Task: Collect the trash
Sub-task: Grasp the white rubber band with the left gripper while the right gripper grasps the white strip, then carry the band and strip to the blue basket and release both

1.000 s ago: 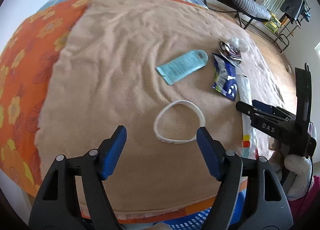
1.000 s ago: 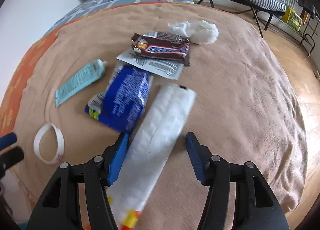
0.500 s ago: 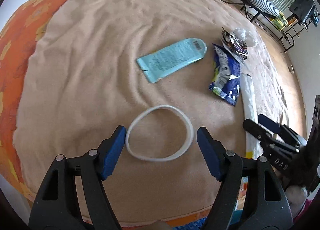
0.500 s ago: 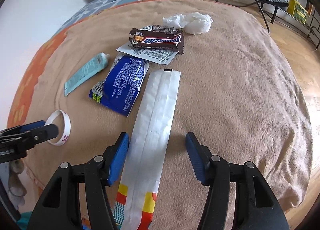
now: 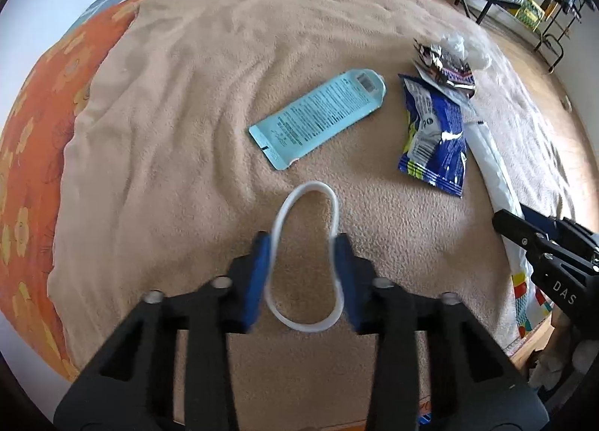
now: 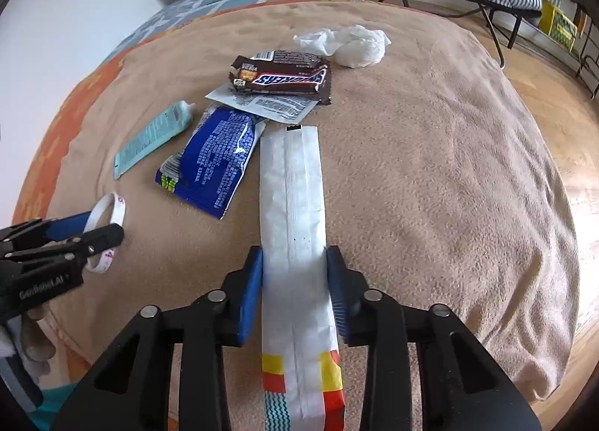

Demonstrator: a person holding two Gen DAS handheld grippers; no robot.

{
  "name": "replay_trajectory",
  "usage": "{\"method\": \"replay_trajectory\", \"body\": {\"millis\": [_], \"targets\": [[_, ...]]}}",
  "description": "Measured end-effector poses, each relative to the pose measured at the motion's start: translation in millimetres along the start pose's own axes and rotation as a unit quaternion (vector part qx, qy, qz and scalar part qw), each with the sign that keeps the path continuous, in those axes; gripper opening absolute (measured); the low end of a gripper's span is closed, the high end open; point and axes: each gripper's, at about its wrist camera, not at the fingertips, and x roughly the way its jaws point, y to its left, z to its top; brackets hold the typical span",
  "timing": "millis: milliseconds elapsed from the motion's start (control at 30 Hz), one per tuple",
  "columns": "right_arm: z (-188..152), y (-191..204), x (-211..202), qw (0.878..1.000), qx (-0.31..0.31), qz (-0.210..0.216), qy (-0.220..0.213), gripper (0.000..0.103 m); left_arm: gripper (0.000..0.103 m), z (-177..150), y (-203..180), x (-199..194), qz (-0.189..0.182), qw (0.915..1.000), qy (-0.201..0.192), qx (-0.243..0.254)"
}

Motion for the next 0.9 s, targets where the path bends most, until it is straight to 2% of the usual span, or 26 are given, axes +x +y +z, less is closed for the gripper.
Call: {"method": "replay_trajectory", "body": {"millis": [67, 133, 567, 900], "targets": [[-0.9, -1.4, -1.0, 1.000, 0.003, 0.004, 0.000, 0.025, 0.016, -1.4, 2.2, -0.7, -0.007, 1.0000, -0.005, 0.001], [-1.4, -3.3, -2.8, 1.000, 0.006, 0.009, -0.001, 0.021, 0.011, -2.4, 2.8, -3.8, -0.010, 0.9999, -0.008, 0.009], [-10.3, -4.5, -25.2, 0.999, 0.014, 0.038, -0.017, 0.018, 0.008, -3.5, -1.6, -32.1, -0.043, 0.9982, -0.041, 0.009], [-30.7, 1.2, -56.2, 0.998, 0.002, 0.063, -0.030, 0.018, 0.008, -29.5, -3.6, -68.9, -0.060, 0.9960, -0.062, 0.021]]}}
